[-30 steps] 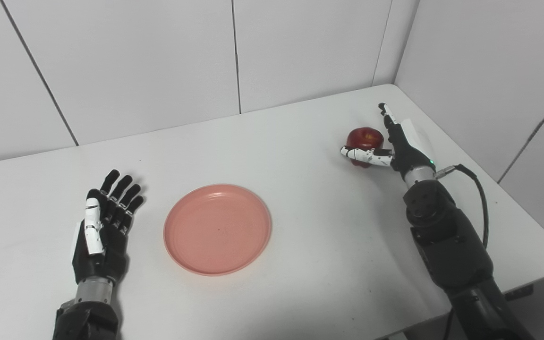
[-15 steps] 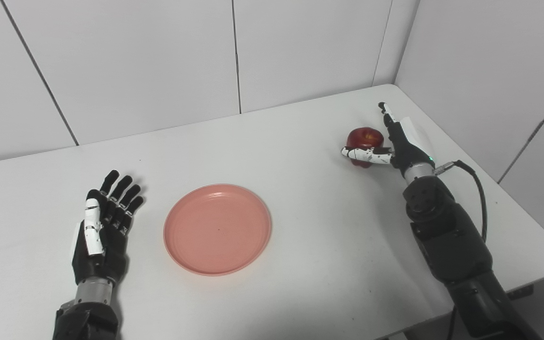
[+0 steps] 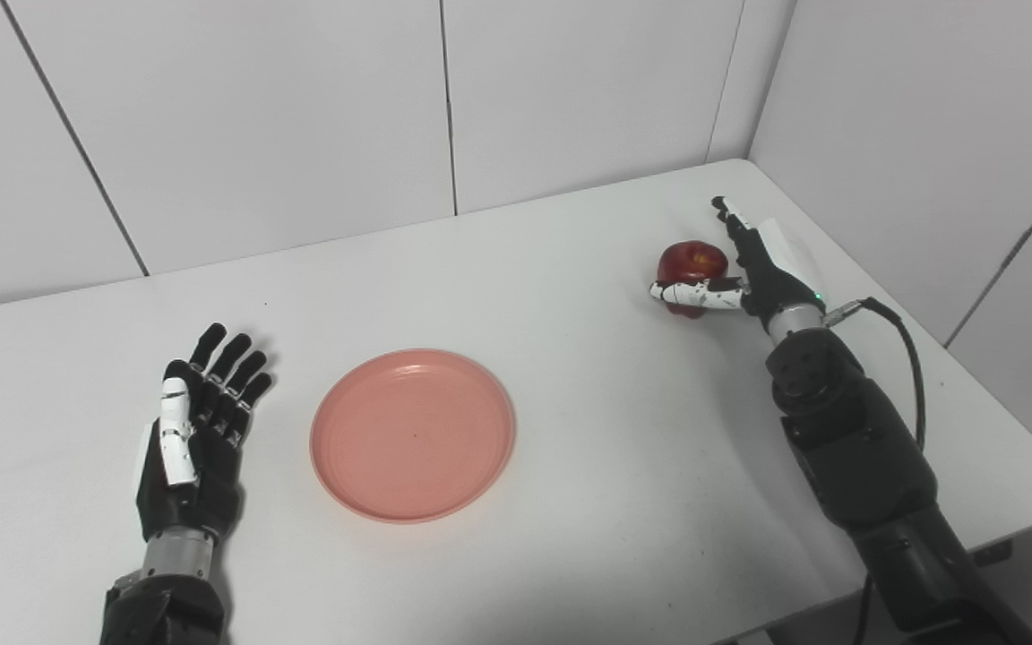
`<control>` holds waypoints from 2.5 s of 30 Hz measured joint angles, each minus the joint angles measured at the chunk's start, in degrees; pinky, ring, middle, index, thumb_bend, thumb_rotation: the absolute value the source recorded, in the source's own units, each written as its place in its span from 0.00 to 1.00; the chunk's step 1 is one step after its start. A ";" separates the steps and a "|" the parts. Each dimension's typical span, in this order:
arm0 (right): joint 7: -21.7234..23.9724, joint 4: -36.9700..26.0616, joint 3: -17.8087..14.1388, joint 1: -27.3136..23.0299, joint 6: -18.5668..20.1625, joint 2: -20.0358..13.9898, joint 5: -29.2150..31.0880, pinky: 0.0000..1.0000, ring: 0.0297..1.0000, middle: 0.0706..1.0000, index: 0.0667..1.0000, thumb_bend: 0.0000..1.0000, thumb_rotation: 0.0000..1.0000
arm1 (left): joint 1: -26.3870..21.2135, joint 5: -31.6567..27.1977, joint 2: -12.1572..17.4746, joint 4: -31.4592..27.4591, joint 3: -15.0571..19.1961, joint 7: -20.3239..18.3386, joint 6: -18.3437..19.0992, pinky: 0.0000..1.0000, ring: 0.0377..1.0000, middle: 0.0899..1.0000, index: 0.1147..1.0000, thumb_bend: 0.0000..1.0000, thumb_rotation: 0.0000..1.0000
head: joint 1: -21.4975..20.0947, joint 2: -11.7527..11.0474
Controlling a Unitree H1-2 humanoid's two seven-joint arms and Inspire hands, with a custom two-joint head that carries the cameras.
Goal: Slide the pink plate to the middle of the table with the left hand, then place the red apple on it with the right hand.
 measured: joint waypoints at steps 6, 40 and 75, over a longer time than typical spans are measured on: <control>-0.20 1.16 0.03 -1.02 -0.04 0.02 0.61 0.69 0.80 0.83 0.86 1.00 0.33 | 0.12 -0.01 0.00 -0.14 -0.05 0.00 0.03 0.87 0.86 0.86 0.85 0.40 1.00 | 0.09 0.09; -4.51 12.41 3.77 -6.37 -4.21 -0.80 1.18 0.40 0.46 0.49 0.45 0.52 0.13 | 0.65 1.03 -0.17 -1.36 -0.94 0.96 0.44 0.87 0.85 0.86 0.84 0.40 1.00 | 1.23 0.35; -1.44 -11.26 5.48 -4.42 -3.83 1.15 -0.66 0.38 0.42 0.42 0.48 0.53 0.00 | 1.13 2.50 -0.95 -2.20 -2.35 2.90 0.50 0.86 0.86 0.86 0.85 0.40 1.00 | 6.49 0.35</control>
